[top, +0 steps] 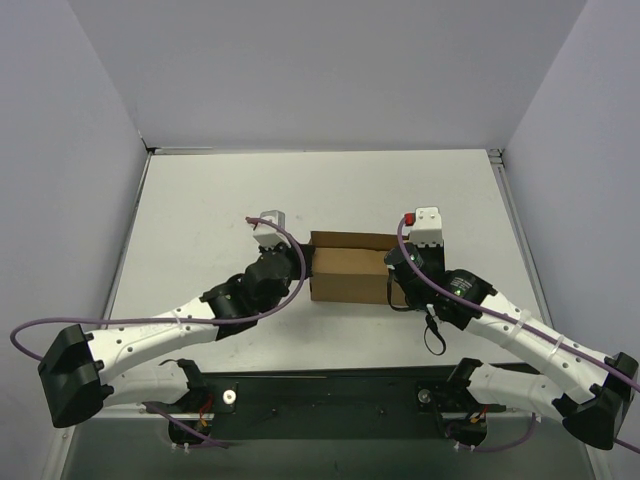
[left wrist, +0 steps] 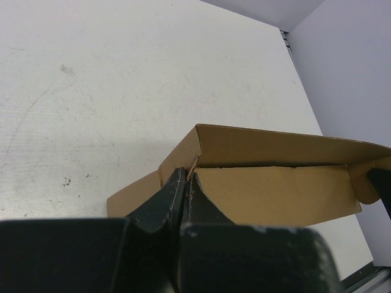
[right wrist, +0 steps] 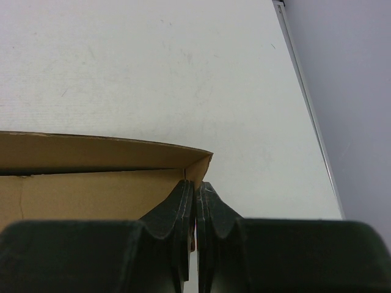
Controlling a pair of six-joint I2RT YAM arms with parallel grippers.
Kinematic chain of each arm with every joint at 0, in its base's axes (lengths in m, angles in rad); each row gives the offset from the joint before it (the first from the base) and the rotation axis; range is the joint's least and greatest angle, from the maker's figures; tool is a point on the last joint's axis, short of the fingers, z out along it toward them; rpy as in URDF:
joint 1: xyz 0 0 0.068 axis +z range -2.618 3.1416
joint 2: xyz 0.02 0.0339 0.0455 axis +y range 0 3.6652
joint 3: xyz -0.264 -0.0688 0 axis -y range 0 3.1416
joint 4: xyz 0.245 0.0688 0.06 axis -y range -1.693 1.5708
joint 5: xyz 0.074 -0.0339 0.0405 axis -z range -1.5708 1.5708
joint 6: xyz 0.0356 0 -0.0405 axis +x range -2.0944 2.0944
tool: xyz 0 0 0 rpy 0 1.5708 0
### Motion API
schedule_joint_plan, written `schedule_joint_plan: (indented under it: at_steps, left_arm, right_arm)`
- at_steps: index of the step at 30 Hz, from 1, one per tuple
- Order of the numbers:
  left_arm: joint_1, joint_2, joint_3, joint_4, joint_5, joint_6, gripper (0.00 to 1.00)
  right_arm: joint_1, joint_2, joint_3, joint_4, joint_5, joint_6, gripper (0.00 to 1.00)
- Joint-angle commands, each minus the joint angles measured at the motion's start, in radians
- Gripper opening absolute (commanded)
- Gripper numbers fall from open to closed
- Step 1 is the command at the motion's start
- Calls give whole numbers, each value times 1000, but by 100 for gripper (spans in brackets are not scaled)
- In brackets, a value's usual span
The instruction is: Fold the paper box
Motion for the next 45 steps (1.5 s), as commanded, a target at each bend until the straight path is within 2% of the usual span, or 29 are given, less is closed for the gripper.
schedule_joint_plan:
  at_steps: [1, 17, 30, 35, 42, 45]
  left_arm:
    - [-64, 117, -125, -365, 255, -21, 0]
    - [-63, 111, -196, -400, 206, 5, 0]
    - [-64, 129, -213, -371, 231, 12, 0]
    - [-62, 103, -224, -408, 180, 10, 0]
    - [-64, 76, -250, -425, 185, -18, 0]
    - [-64, 74, -241, -470, 137, -10, 0]
  right_arm:
    - [49, -4, -1, 106, -108, 32, 0]
    - [49, -24, -7, 106, -91, 26, 0]
    - [49, -18, 2, 103, -91, 29, 0]
    - [49, -21, -6, 100, -87, 32, 0]
    - [49, -32, -9, 96, -76, 29, 0]
    - [49, -38, -14, 93, -73, 29, 0]
